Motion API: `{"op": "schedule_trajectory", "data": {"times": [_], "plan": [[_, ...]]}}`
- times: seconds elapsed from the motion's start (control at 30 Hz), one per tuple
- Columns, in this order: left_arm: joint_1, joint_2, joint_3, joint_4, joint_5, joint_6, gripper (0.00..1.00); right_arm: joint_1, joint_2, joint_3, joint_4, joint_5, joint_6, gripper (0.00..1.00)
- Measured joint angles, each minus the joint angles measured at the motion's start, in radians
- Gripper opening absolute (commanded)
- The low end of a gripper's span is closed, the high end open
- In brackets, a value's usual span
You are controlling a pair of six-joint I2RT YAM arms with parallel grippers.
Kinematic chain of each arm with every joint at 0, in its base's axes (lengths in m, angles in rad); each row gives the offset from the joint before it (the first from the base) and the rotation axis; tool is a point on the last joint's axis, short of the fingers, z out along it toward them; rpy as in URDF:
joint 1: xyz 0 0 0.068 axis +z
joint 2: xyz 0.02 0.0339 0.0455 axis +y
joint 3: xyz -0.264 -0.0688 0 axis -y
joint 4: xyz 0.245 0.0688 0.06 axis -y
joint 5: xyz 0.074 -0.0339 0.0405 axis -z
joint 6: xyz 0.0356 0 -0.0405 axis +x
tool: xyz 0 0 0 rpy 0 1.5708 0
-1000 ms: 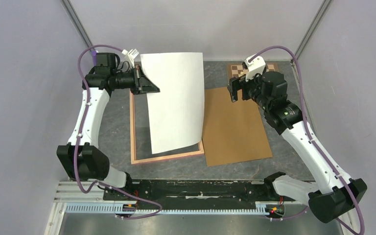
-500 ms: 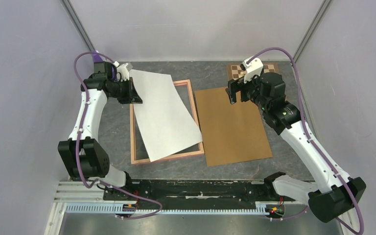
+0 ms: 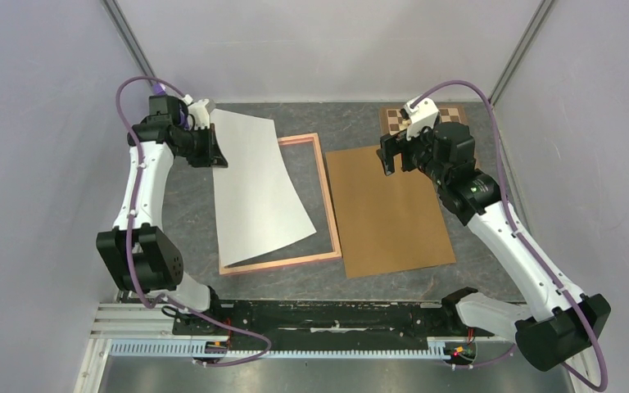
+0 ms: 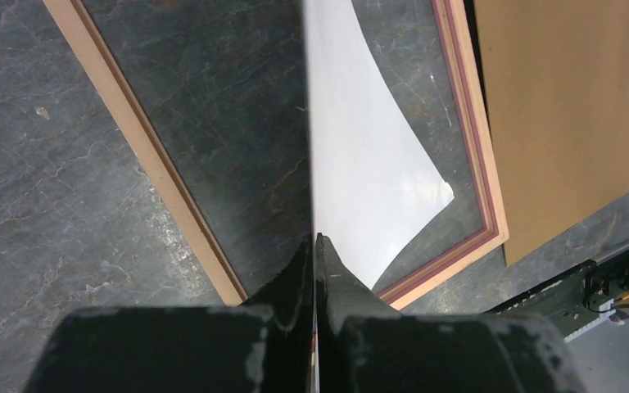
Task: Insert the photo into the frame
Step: Turn over the photo from the photo frame.
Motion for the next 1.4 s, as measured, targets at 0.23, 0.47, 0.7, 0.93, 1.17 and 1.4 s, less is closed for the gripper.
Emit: {"op": "schedule_trajectory", "data": {"times": [0.23,0.47,0.7,0.93,1.17,1.4], "plan": [[0.000,0.061,-0.001,-0.016,-0.018,0.033,0.02,0.000,0.002,-0.021,0.013,-0.014,0.000,0.91],[0.000,0.105,-0.027,-0.010,-0.021,0.041,0.02,0.000,0.009,-0.042,0.016,-0.022,0.000,0.91],[-0.002,0.140,-0.029,0.015,-0.018,0.049,0.02,0.000,0.020,-0.071,0.038,-0.042,0.000,0.90],[-0.017,0.179,-0.041,0.048,-0.019,0.050,0.02,0.010,0.050,-0.085,0.052,-0.058,-0.001,0.90],[-0.039,0.223,-0.041,0.080,-0.022,0.049,0.02,0.043,0.088,-0.085,0.057,-0.057,-0.009,0.90],[-0.047,0.260,-0.041,0.110,-0.041,0.037,0.02,0.054,0.093,-0.085,0.057,-0.051,-0.025,0.90]]}}
